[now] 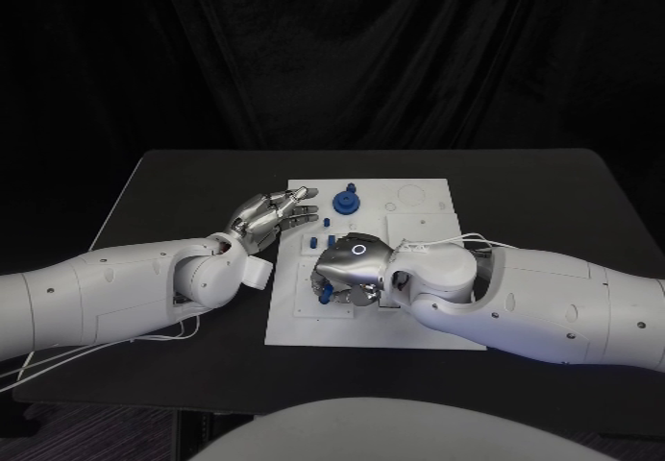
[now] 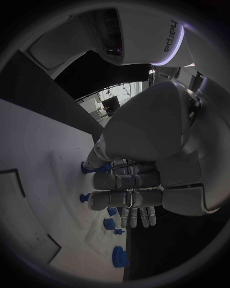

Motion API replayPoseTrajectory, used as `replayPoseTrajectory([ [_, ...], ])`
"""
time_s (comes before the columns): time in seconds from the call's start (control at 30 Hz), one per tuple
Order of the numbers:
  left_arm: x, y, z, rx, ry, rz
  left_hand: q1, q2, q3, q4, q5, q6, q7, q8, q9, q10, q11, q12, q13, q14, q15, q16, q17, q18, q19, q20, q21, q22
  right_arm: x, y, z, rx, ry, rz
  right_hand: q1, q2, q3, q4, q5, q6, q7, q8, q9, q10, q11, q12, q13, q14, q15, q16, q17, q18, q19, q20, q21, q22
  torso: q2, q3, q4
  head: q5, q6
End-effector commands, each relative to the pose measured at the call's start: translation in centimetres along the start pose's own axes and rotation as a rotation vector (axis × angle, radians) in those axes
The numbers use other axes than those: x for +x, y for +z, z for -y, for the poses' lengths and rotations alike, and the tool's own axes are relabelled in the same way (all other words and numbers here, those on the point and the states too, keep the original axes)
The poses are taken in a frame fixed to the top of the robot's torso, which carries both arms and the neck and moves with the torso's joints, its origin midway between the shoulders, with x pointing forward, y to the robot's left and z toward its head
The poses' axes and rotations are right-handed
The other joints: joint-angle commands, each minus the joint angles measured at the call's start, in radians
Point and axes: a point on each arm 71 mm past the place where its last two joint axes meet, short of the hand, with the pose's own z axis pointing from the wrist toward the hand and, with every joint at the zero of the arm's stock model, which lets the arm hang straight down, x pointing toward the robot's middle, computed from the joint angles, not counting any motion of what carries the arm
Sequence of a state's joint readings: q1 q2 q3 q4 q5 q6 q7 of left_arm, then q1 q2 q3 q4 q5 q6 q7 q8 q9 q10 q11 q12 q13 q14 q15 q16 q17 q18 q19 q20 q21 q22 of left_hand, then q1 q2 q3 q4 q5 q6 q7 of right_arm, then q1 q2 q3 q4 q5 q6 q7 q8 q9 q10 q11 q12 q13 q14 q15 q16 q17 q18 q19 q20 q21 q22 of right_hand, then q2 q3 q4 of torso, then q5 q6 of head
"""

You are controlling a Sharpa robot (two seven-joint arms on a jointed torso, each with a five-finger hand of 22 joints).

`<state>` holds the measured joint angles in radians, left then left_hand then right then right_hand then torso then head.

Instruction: Assemble the parts on the task board

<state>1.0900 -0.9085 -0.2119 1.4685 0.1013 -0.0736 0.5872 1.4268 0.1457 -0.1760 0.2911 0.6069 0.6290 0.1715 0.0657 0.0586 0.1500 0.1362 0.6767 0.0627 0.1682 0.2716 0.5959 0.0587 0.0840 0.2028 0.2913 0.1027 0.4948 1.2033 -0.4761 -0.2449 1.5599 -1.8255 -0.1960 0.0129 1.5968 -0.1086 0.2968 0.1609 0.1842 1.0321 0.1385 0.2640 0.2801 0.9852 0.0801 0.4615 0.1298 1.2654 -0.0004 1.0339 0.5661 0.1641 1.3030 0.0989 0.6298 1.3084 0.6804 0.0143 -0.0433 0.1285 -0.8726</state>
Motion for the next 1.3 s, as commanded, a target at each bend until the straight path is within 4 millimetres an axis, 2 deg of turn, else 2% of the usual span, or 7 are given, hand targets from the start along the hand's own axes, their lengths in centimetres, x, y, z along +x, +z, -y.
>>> replayPoseTrajectory([
  [0.03,0.2,0.0,-0.1,0.008,-0.014,-0.014,0.01,0.002,0.006,-0.002,0.004,0.008,0.002,0.006,0.001,0.002,0.006,0.001,0.001,-0.008,0.002,-0.002,0.001,-0.01,0.006,0.001,0.006,-0.001,0.3,0.1,-0.1,0.005,-0.018,-0.025,-0.025,-0.006,-0.003,0.002,-0.004,-0.048,0.0,-0.029,-0.01,-0.017,0.004,-0.009,-0.001,-0.011,0.004,-0.007,-0.007,-0.012,-0.014,0.003,-0.012,0.058,0.0,0.0,0.0001,-0.001,0.0],
  [0.17,0.2,0.0,-0.1,0.007,-0.015,-0.014,0.011,0.003,0.007,-0.002,0.005,0.01,0.002,0.007,0.001,0.003,0.007,0.005,0.001,-0.008,0.002,-0.002,0.001,-0.01,0.006,0.001,0.006,-0.001,0.6,0.2,-0.3,-0.007,-0.014,-0.041,-0.055,-0.013,-0.015,0.016,-0.021,-0.091,-0.003,-0.058,-0.017,-0.03,0.008,-0.011,0.002,-0.019,0.009,-0.012,-0.014,-0.01,-0.023,0.008,-0.024,0.055,0.0,0.0001,-0.0001,0.0,0.0],
  [0.33,0.2,0.0,-0.1,0.007,-0.016,-0.015,0.011,0.003,0.007,-0.002,0.005,0.012,0.003,0.007,0.002,0.003,0.007,0.007,0.001,-0.009,0.002,-0.002,0.001,-0.01,0.007,0.001,0.007,0.0,0.8,0.2,-0.5,-0.021,-0.01,-0.047,-0.106,-0.025,-0.058,0.045,-0.077,-0.165,-0.004,-0.105,-0.031,-0.071,0.019,-0.008,0.013,-0.031,0.019,-0.021,-0.028,-0.007,-0.033,0.019,-0.046,0.049,0.0,0.0001,-0.0001,0.0,0.0],
  [0.6,0.2,0.0,-0.1,0.006,-0.015,-0.014,0.013,0.003,0.009,-0.002,0.005,0.015,0.005,0.008,0.002,0.005,0.01,0.011,0.002,-0.01,0.002,-0.001,0.001,-0.01,0.008,0.001,0.007,0.001,0.9,0.2,-0.4,-0.033,-0.009,-0.031,-0.131,-0.009,-0.14,0.065,-0.122,-0.297,-0.012,-0.176,-0.07,-0.133,0.024,0.028,0.048,-0.051,0.026,-0.036,-0.049,-0.002,-0.046,0.027,-0.088,0.042,0.0,0.0001,-0.0001,0.003,0.0],
  [0.77,0.2,0.0,-0.1,0.005,-0.015,-0.013,0.013,0.003,0.009,-0.002,0.005,0.015,0.005,0.008,0.002,0.005,0.01,0.011,0.002,-0.01,0.002,-0.001,0.001,-0.01,0.008,0.001,0.007,0.001,0.8,0.0,-0.2,-0.038,-0.009,-0.01,-0.131,-0.005,-0.168,0.072,-0.131,-0.315,-0.011,-0.181,-0.08,-0.165,0.029,0.041,0.06,-0.061,0.03,-0.043,-0.059,0.0,-0.052,0.031,-0.107,0.039,0.0,0.0001,-0.0003,0.002,0.0],
  [1.0,0.2,0.0,-0.2,0.005,-0.014,-0.012,0.014,0.002,0.009,-0.002,0.005,0.017,0.006,0.009,0.002,0.006,0.011,0.011,0.002,-0.01,0.002,0.0,0.001,-0.01,0.008,0.001,0.007,0.001,0.3,-0.4,-0.1,-0.042,-0.01,0.063,-0.113,-0.01,-0.202,0.092,-0.13,-0.351,-0.025,-0.19,-0.099,-0.227,0.035,0.061,0.076,-0.08,0.034,-0.048,-0.068,0.005,-0.067,0.035,-0.147,0.034,-0.001,0.0003,-0.0006,0.004,0.0],
  [1.3,0.0,-0.1,-0.2,0.006,-0.012,-0.007,0.014,0.002,0.01,-0.002,0.005,0.021,0.007,0.01,0.003,0.006,0.012,0.012,0.002,-0.01,0.002,0.001,0.001,-0.01,0.008,0.001,0.008,0.001,-1.4,-2.1,0.7,-0.033,0.011,0.196,-0.062,-0.009,-0.183,0.101,-0.097,-0.32,-0.018,-0.166,-0.105,-0.281,0.04,0.096,0.089,-0.083,0.038,-0.036,-0.059,0.004,-0.063,0.038,-0.144,0.038,0.0,0.0004,-0.0003,0.007,0.0],
])
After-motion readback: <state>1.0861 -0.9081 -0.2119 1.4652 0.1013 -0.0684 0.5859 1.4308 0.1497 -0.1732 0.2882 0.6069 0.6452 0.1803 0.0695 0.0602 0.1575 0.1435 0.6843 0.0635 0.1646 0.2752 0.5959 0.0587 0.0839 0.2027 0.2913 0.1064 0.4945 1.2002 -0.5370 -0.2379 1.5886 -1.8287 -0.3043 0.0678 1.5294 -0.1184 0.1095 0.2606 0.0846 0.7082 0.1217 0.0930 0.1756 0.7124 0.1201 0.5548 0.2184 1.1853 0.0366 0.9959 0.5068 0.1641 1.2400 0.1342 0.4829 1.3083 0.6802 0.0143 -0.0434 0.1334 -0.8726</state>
